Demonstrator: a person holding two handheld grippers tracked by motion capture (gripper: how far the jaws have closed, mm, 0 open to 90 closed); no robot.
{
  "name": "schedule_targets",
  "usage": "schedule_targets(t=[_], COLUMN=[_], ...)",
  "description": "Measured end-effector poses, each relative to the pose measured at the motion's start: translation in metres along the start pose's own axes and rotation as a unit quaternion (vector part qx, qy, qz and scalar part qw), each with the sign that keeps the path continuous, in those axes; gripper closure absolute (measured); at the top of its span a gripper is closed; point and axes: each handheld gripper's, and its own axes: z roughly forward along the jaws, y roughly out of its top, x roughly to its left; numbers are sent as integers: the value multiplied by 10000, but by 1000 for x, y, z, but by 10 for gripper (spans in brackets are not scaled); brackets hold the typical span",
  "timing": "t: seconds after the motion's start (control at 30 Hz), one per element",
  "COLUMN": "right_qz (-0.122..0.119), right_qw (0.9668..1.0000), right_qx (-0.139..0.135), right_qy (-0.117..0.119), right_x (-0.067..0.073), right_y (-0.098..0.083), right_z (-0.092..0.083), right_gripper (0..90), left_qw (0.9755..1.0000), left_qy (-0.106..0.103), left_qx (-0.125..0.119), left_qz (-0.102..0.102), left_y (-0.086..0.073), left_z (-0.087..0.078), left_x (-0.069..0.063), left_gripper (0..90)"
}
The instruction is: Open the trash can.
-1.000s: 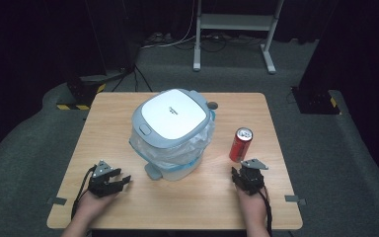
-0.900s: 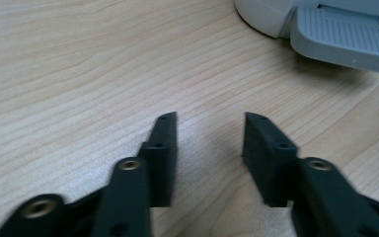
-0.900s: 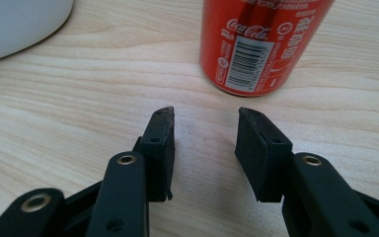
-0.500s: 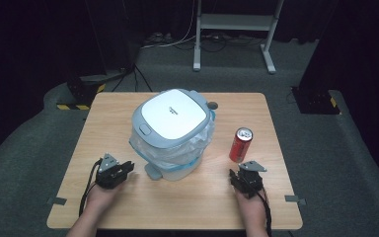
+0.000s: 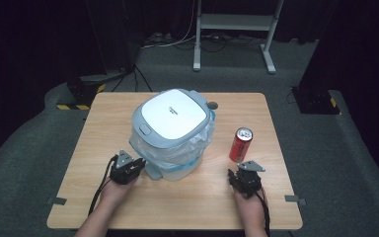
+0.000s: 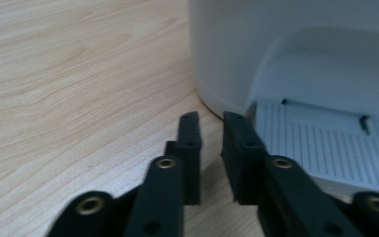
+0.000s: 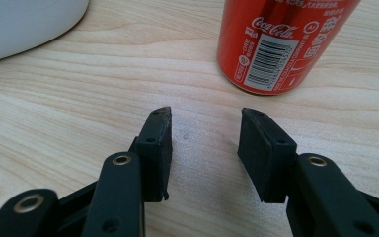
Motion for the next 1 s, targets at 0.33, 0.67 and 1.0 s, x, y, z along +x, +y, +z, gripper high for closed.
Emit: schedule_targets(t=[0.33,0.67,1.0], right_qz=[-65,-284,-232], right_qw=[9999,9989,9985], right_qx=[15,18,20], right_qy=[110,373,500], right_x=[5,30,46], right_y=[-1,0,0], right_z=[-1,-1,-2], right_gripper=[534,543,497], left_qw=[9996,9980,9970], left_qy=[-237,-465,-508], left_qx=[132,243,512], left_qz=[67,340,273], left_y=[-5,-14,-15], left_z=[-8,-13,-9], left_x=[-11,-30,-30], left_gripper=[825,784,744])
